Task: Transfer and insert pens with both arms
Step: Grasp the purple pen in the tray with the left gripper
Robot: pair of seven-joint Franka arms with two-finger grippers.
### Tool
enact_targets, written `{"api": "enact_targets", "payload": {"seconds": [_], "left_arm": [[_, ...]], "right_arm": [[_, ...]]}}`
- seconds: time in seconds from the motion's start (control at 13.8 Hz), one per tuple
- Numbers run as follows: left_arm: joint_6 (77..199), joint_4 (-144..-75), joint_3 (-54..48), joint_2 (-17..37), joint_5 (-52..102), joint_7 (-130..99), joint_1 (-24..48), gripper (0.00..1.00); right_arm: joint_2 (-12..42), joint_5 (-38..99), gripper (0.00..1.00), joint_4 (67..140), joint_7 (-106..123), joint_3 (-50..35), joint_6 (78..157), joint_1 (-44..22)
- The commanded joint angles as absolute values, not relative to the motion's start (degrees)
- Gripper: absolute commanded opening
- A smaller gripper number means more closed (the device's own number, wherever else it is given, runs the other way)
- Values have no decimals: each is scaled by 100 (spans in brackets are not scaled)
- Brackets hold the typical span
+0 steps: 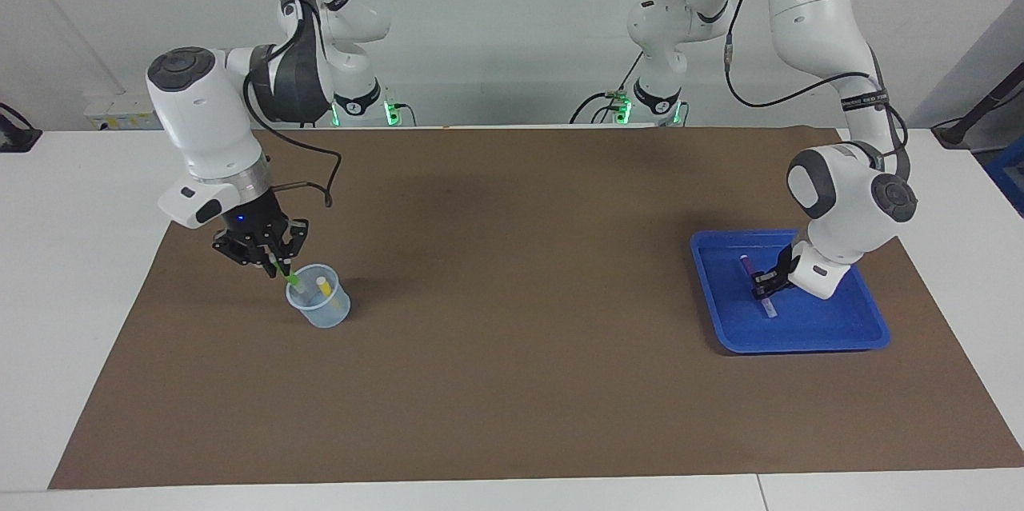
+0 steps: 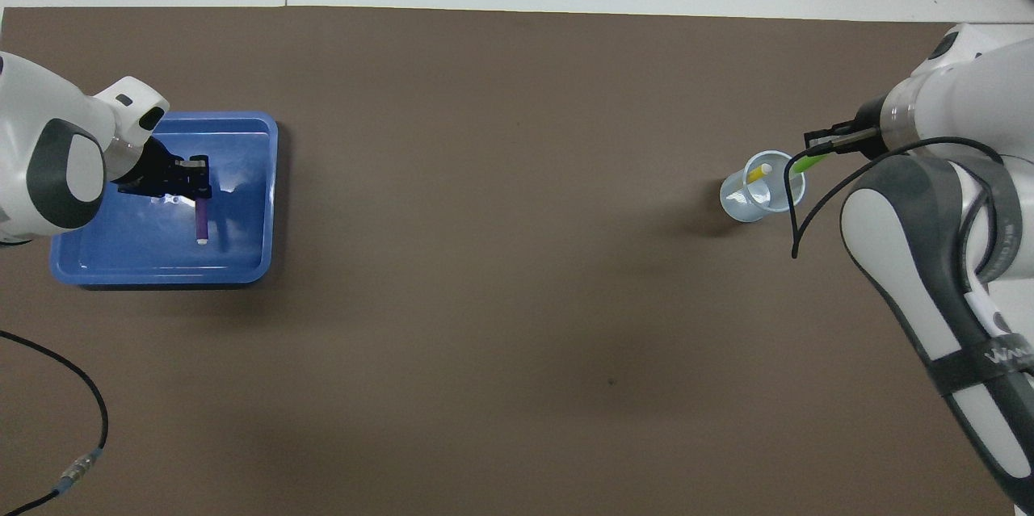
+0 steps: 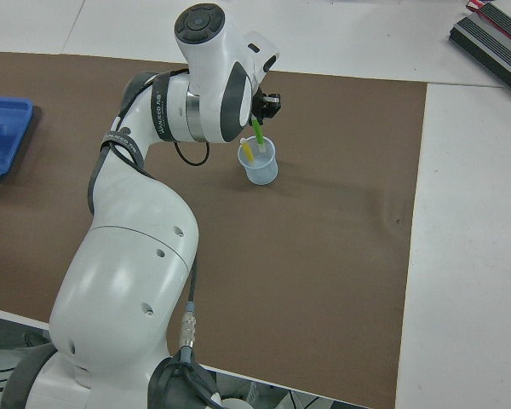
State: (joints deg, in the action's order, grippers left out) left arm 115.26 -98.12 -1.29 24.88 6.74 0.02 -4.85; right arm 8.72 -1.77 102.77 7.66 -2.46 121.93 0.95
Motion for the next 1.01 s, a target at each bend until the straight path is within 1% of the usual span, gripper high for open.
{"api": "enact_targets", "payload": {"seconds": [0.0, 0.14, 0.36, 0.51, 0.58, 0.72, 0.8, 0.94], "left_arm": [[10541, -9274, -88, 2522, 1132, -174, -466, 0], [10179, -9124, -105, 2522, 1248, -796, -431, 0], [9863, -9149, -123, 2444, 1440, -1790, -282, 0], [9503, -9176, -158, 2391, 1677, -2623, -194, 0], [9370, -9184, -184, 2373, 1792, -3167, -141, 0], [9194, -9219, -246, 2294, 1854, -3926, 8, 0], [9167, -9307, -246, 2216, 1863, -4216, 165, 0], [9176, -9448, -246, 2066, 1881, -4717, 403, 0]], "right_arm": [[633, -264, 0, 10591, 800, -308, 12243, 141], [633, -264, 0, 10591, 817, -308, 12261, 141], [642, -264, 0, 10582, 809, -308, 12278, 123], [642, -255, 33, 10573, 809, -308, 12296, 132], [642, -255, 43, 10573, 809, -308, 12296, 123], [650, -229, 79, 10565, 800, -308, 12296, 123], [642, -220, 100, 10564, 809, -308, 12296, 123], [650, -220, 100, 10547, 809, -308, 12296, 123]]}}
